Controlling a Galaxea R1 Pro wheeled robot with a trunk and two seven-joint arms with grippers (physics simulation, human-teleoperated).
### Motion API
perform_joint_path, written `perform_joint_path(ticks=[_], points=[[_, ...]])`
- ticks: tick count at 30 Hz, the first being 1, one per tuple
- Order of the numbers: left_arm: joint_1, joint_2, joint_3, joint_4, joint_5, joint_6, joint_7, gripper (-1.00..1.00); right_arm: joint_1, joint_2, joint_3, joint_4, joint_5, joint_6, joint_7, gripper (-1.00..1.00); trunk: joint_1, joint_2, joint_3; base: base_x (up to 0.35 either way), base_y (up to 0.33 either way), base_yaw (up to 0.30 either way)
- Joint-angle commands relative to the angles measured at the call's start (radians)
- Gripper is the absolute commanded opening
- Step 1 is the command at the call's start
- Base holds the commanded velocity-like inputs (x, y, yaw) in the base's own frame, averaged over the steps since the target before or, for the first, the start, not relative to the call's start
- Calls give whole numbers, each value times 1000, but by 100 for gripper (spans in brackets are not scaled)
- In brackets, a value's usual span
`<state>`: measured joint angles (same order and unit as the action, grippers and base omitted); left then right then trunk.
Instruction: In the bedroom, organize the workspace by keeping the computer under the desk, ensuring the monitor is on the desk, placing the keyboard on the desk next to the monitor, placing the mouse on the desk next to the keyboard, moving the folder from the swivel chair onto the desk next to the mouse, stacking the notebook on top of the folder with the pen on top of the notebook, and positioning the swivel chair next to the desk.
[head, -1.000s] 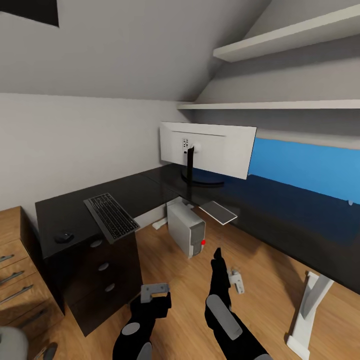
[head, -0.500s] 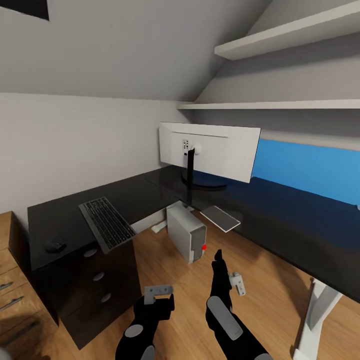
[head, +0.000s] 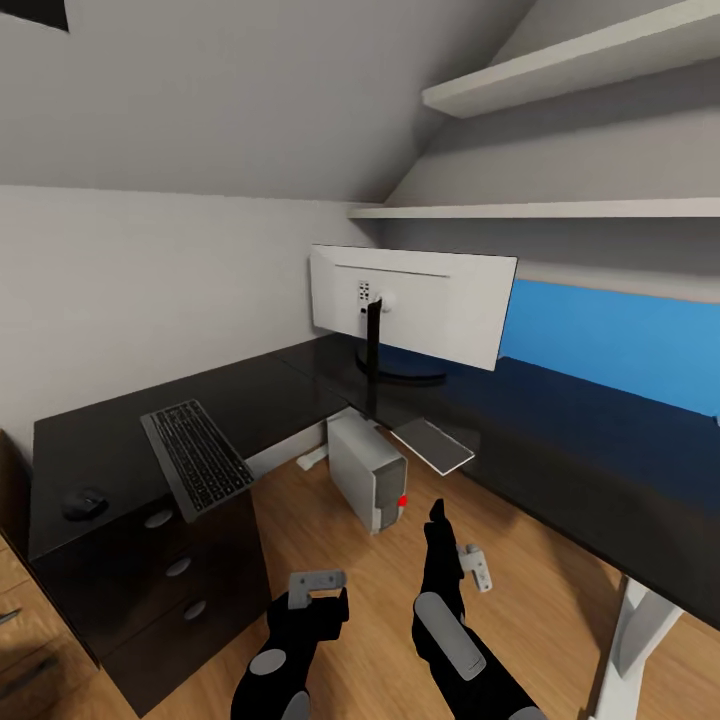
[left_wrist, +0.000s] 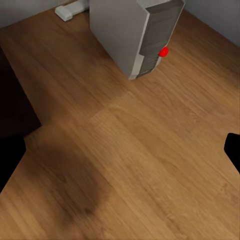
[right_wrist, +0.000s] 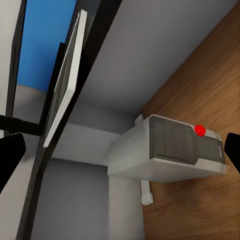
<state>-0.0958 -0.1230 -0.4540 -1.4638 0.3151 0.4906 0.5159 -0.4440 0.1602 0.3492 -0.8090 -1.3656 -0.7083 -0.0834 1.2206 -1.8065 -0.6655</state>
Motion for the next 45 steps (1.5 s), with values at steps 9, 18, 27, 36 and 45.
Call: perform_joint_path(ticks=[9, 18, 27, 36, 45], points=[[-1, 0, -2, 0, 10, 2, 9, 100, -1, -6, 4, 0, 2, 0, -9, 100, 0, -1, -1, 3, -3, 0], [-1, 1, -2, 0, 9, 2, 10, 100, -1, -7, 6, -1, 0, -2, -9, 100, 0, -1, -1, 5, 1, 0], [-1, 2, -2, 0, 9, -1, 10, 100, -1, -7, 10, 0, 1, -2, -10, 100, 0, -1, -1, 161, 53, 0], [-1, 2, -2, 0, 9, -1, 10, 100, -1, -8, 10, -1, 2, -2, -9, 100, 0, -1, -1, 49, 13, 0], [-1, 2, -2, 1, 9, -1, 10, 100, -1, -9, 9, -1, 2, -2, -9, 100, 0, -1, -1, 93, 2, 0]])
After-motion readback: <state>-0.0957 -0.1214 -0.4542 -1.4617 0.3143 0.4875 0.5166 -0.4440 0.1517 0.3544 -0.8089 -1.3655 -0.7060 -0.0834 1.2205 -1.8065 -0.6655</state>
